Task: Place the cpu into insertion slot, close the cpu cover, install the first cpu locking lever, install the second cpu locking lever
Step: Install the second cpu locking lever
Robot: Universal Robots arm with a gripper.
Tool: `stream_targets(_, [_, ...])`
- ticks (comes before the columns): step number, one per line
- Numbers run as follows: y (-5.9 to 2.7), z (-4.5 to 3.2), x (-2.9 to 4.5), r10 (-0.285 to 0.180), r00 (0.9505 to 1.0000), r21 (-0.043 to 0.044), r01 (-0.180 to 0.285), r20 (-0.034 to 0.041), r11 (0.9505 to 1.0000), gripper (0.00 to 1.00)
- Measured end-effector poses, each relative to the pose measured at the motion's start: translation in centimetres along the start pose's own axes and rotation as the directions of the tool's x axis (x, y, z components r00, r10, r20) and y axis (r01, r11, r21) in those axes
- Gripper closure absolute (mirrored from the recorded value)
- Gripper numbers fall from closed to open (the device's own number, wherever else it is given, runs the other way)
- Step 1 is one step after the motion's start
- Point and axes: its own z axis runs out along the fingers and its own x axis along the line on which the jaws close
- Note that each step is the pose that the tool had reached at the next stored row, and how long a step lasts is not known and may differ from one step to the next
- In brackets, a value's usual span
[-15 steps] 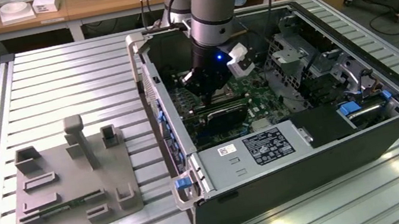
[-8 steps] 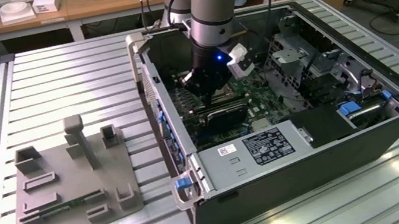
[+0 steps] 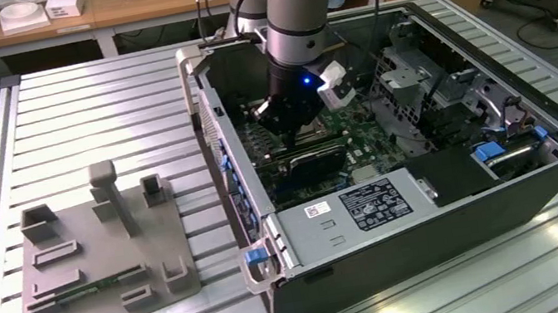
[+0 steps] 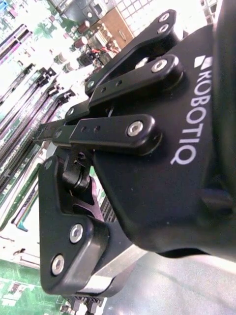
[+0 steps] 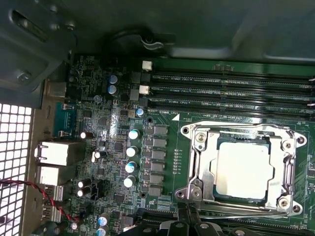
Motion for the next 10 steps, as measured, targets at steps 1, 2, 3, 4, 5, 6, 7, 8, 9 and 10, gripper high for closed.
stream_targets(1, [0.01,0.00,0.00,0.000,1.0000,-0.0004,0.000,0.0001,1.0000,0.90])
stream_targets(2, [0.01,0.00,0.00,0.000,1.0000,-0.0009,0.000,0.0000,1.0000,0.90])
stream_targets(3, [0.01,0.00,0.00,0.000,1.0000,-0.0014,0.000,0.0001,1.0000,0.90])
stream_targets(4, [0.02,0.00,0.00,0.000,1.0000,-0.0020,0.000,0.0001,1.0000,0.90])
stream_targets(5, [0.02,0.00,0.00,0.000,1.0000,-0.0028,0.000,0.0001,1.0000,0.90])
stream_targets(6, [0.03,-0.01,0.00,0.000,1.0000,-0.0038,0.000,0.0002,1.0000,0.90])
stream_targets(7, [0.03,-0.01,0.00,0.000,1.0000,-0.0048,0.000,0.0003,1.0000,0.90])
stream_targets(8, [0.03,0.00,0.00,0.000,1.0000,-0.0058,0.000,0.0004,1.0000,0.90])
stream_targets(9, [0.04,0.00,0.00,-0.001,1.0000,-0.0066,0.001,0.0005,1.0000,0.90])
stream_targets(10, [0.04,0.00,0.00,-0.001,1.0000,-0.0076,0.001,0.0005,1.0000,0.90])
